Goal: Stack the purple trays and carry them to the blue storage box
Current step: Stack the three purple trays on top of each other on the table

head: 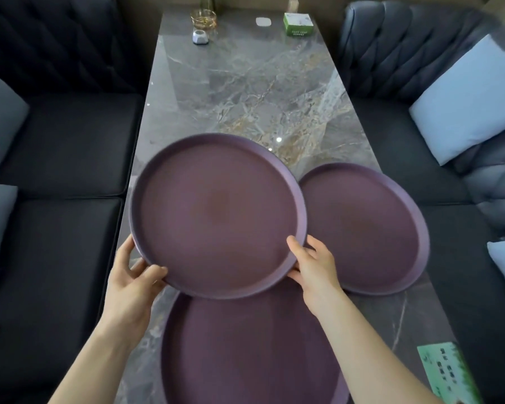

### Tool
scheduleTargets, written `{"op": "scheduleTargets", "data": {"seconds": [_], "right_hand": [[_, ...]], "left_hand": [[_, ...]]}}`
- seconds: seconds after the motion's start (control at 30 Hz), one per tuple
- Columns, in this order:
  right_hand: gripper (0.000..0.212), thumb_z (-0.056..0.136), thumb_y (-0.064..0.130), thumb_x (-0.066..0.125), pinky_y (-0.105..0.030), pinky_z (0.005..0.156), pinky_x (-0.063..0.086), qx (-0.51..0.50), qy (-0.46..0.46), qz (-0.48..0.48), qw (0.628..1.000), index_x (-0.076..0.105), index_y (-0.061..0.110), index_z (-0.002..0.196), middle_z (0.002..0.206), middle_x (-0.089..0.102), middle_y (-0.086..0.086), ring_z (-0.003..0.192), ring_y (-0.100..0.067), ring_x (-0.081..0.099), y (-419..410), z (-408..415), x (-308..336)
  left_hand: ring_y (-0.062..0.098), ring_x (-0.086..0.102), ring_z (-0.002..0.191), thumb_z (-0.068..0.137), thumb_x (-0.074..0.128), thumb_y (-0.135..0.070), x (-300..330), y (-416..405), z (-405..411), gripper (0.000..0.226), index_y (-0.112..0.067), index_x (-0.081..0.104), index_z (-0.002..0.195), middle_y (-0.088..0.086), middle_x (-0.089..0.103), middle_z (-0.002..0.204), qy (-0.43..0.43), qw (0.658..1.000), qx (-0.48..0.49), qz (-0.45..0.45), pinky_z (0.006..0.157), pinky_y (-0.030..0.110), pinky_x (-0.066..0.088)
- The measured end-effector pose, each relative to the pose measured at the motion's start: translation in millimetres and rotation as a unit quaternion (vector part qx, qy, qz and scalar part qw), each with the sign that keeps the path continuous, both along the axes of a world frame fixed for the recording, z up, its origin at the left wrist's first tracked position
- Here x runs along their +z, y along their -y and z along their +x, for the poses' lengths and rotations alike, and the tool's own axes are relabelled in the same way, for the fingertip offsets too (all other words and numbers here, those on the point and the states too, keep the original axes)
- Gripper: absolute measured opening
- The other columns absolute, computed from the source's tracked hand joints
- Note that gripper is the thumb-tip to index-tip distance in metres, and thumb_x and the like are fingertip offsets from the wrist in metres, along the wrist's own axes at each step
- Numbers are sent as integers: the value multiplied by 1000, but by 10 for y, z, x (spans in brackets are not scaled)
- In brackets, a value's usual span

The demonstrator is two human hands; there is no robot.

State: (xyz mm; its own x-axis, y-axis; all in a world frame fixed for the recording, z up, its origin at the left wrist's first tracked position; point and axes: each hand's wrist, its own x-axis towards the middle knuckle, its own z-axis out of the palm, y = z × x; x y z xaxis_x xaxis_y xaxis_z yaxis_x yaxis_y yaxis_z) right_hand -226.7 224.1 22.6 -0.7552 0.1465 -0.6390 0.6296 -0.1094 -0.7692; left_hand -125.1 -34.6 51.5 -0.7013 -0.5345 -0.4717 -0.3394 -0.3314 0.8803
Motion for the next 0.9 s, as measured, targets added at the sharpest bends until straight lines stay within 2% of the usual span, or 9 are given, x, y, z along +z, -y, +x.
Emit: {"op": "scheduleTargets", "data": {"seconds": [0.07,0.13,0.23,0.33,0.43,0.57,0.73,0.9], "right_hand": [[60,82,31,77,-44,107,47,-14,-17,26,999,53,23,137,121,69,4,114,-16,65,-130,121,4],[58,85,29,75,-36,110,41,-26,-43,61,997,53,26,139,128,65,2,120,-13,60,-268,228,43],[45,89,26,70,-29,98,41,-1,-72,150,986,60,32,132,116,67,-6,112,-13,60,-449,479,117],[34,88,17,69,-35,93,49,26,-77,253,964,69,33,118,107,70,-9,100,-19,64,-549,821,57],[39,88,16,70,-44,102,47,44,-56,335,939,67,21,127,118,70,-10,113,-30,63,-582,1157,-13],[54,90,24,68,-44,97,43,70,-30,427,901,53,18,141,122,58,-17,116,-37,56,-594,1487,-16],[68,87,37,67,-47,100,42,136,6,525,840,43,16,147,119,58,-19,116,-39,52,-658,1694,-65],[74,88,42,64,-41,100,41,150,14,530,835,35,15,151,127,55,-16,119,-35,52,-642,1705,-81]], "left_hand": [[15,70,78,87,49,19,3,36,210,75,-42,58,129,1,77,93,6,999,-37,6,70,27,62],[16,69,80,86,46,19,4,71,401,73,-38,61,129,1,77,94,15,997,-72,11,72,32,60],[19,67,84,85,44,17,-40,108,627,69,-35,66,124,0,77,99,34,995,-93,9,79,40,51],[24,68,109,95,51,5,-133,31,772,54,-28,60,137,4,74,120,51,995,-83,-33,97,43,51],[19,61,122,99,57,-14,-240,-158,878,44,-23,55,142,-3,66,130,66,986,-97,-120,106,38,45],[21,54,129,93,66,-25,-451,-352,1041,56,-20,47,145,-1,57,139,106,963,-133,-208,112,43,40],[28,46,136,89,70,-18,-626,-525,1176,66,-12,42,148,9,51,146,126,937,-173,-275,114,43,36],[33,36,140,87,72,-12,-728,-589,1171,72,-8,39,151,15,48,148,136,907,-180,-355,117,47,29]]}}
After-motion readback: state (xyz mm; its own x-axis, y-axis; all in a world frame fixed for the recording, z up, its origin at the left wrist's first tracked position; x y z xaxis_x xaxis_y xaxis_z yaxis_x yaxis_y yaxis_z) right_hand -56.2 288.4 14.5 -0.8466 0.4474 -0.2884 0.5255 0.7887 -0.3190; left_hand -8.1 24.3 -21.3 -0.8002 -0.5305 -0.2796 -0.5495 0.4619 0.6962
